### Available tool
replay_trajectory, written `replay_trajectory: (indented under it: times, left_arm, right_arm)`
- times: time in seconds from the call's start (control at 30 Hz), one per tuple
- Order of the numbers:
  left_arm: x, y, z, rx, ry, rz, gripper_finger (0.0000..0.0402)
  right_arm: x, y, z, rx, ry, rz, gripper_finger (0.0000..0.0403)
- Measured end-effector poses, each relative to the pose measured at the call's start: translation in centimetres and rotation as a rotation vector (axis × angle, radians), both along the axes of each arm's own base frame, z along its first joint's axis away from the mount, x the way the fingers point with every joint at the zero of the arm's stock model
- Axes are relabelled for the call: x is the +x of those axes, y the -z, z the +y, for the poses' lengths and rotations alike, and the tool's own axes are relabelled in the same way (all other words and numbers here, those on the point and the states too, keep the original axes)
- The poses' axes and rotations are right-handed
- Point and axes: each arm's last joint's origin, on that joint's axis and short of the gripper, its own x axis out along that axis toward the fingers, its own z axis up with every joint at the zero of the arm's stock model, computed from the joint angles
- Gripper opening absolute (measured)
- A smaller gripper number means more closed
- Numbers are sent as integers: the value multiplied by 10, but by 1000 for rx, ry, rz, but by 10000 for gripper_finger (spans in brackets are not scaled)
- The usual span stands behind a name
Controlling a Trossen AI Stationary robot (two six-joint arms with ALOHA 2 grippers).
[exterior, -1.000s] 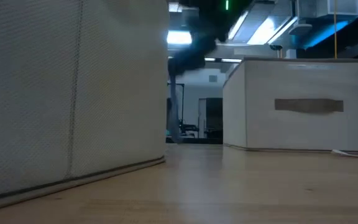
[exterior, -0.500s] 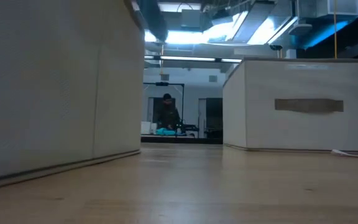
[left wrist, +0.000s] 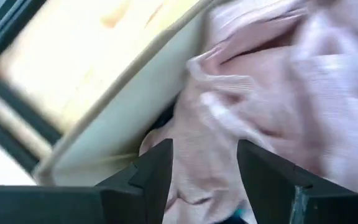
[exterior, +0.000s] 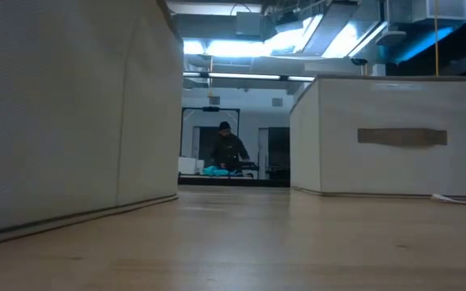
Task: Sort clothes
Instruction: Put the blue sock into the bottom white laundry organizer, then adjust the bottom white laundry organizer on the table
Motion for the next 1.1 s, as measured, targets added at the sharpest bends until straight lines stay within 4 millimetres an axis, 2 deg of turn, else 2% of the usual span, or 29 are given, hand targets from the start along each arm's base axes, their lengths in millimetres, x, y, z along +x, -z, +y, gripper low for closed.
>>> replay_trajectory:
  times: [0.13,0.3,0.6,0.7,0.87,0.97,1.1]
  left_arm:
    - [-2,-27,1,-8,157,-24,171]
    - [-9,-55,7,-24,238,-108,171]
    - [-17,-71,18,116,319,-250,171]
    - [-15,-75,19,195,325,-308,171]
    - [-11,-78,16,227,369,-335,171]
    - [-10,-78,15,236,386,-338,171]
    - [-11,-77,16,247,395,-335,171]
  right_arm:
    - [18,17,-8,26,28,-12,33]
    - [38,39,-20,99,55,-16,34]
    - [57,67,-18,119,-3,-25,41]
    - [61,77,-17,126,-13,-2,75]
    - [62,85,-17,131,-1,49,178]
    - [56,80,-18,119,7,100,234]
    - [36,55,-22,109,14,163,283]
